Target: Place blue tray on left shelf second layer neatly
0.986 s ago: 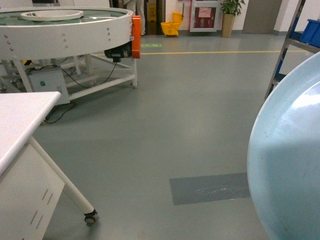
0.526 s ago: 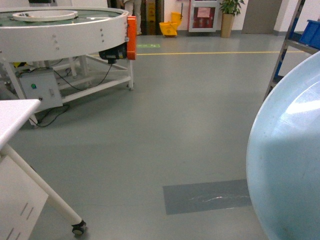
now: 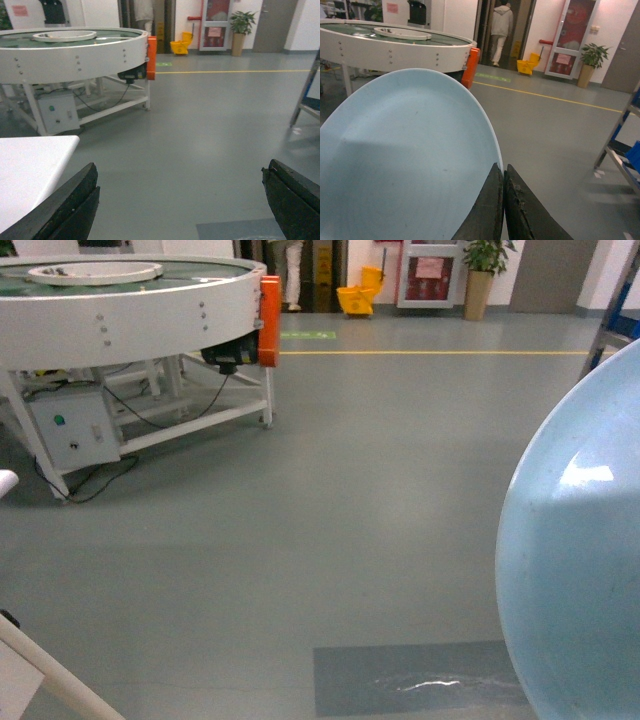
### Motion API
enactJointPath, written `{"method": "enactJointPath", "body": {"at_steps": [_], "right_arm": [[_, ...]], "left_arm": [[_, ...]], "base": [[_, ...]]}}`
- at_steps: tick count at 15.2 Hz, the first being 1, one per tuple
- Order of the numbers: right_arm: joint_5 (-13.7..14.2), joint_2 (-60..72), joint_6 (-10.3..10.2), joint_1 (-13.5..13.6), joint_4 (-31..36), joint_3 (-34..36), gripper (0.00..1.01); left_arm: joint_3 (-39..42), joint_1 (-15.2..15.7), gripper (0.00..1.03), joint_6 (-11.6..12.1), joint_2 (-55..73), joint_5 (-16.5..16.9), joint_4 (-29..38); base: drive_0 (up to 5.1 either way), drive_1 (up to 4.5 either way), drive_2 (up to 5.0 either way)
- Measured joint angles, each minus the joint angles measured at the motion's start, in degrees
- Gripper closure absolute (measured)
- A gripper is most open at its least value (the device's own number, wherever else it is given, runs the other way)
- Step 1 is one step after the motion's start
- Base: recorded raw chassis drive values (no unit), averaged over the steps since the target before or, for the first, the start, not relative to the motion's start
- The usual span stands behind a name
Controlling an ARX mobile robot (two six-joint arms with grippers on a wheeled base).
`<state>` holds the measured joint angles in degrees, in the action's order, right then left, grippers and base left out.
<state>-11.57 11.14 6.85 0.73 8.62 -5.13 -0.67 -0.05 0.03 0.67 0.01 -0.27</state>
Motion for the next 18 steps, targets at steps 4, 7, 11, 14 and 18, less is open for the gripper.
{"method": "enactJointPath", "body": {"at_steps": [4, 7, 11, 14, 18], "right_arm": [[0.00, 0.02, 0.00, 0.00, -0.09, 0.07, 0.99], [0.04, 0.02, 0.00, 0.00, -0.09, 0.07, 0.99], [0.00, 0.00, 0.00, 0.00, -0.02, 0.07, 0.99], [0.02, 0.02, 0.00, 0.00, -0.04, 0.07, 0.99], [0.00, 0.00, 0.00, 0.00, 0.02, 0.07, 0.99]], "left_arm": [[0.00, 0.09, 0.05, 0.00, 0.00, -0.13, 0.17], [0.00, 0.07, 0.05, 0.00, 0.00, -0.02, 0.00], [0.00, 0.07, 0.05, 0.00, 0.00, -0.04, -0.02], [0.00, 0.07, 0.05, 0.00, 0.00, -0.04, -0.02], [0.00, 0.07, 0.05, 0.00, 0.00, -0.07, -0.02]], "base": [[3.7, 2.93, -4.1], [2.6, 1.93, -5.2], [2.6, 2.34, -5.0], [2.5, 2.30, -5.1], [2.5, 2.32, -5.1]]}}
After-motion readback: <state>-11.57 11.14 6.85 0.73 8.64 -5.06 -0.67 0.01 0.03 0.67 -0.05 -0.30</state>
